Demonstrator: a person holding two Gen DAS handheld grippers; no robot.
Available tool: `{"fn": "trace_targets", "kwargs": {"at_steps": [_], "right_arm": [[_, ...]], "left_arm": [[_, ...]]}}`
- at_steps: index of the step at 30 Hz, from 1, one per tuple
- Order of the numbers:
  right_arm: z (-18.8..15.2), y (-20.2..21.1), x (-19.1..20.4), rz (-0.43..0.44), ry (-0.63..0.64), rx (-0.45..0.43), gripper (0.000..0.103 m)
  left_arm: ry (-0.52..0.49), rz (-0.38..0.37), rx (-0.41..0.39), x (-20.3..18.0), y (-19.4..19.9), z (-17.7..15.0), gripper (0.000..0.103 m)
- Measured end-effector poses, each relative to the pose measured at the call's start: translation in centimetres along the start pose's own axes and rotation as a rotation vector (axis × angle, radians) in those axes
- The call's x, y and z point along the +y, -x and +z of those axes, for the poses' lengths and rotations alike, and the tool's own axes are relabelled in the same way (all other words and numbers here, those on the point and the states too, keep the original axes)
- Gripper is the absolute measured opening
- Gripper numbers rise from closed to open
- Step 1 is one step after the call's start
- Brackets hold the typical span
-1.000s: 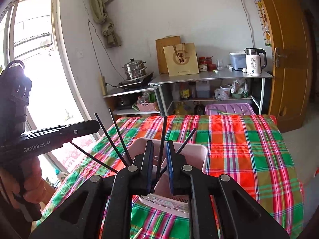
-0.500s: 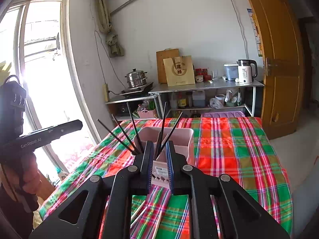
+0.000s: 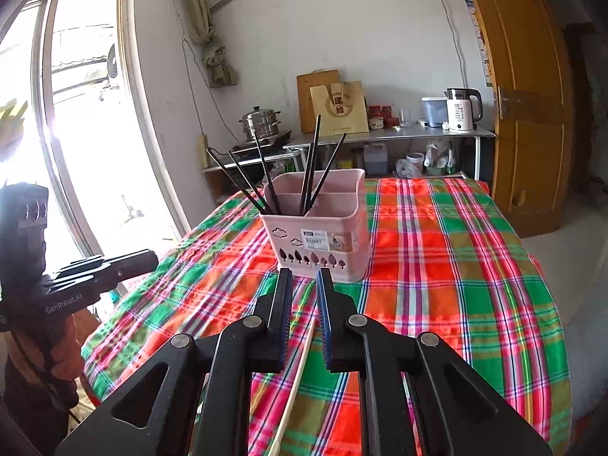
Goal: Organize utensils
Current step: 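Move both tools back to the table and close the right tool on a wooden chopstick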
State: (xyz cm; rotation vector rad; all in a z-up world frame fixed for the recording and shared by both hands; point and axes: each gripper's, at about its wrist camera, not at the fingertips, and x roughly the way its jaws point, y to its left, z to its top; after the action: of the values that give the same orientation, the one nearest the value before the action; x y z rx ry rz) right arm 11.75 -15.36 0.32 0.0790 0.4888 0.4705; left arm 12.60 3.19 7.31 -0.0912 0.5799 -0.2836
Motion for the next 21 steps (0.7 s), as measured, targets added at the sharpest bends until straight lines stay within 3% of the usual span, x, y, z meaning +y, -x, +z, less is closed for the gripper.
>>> {"fn": "trace_targets", "kwargs": {"at_steps": [8, 21], "right_arm": [[-1.4, -0.1, 0.1, -0.003, 0.001, 0.03, 0.013], [-3.4, -3.7, -0.2, 0.016, -0.005, 0.132, 0.013]], "left_arm": [[0.016, -0.003, 0.053, 0.5, -1.1, -2.5, 0.007], [0.028, -0.001, 0.167, 1.4, -5.5, -3.9, 0.008]]}}
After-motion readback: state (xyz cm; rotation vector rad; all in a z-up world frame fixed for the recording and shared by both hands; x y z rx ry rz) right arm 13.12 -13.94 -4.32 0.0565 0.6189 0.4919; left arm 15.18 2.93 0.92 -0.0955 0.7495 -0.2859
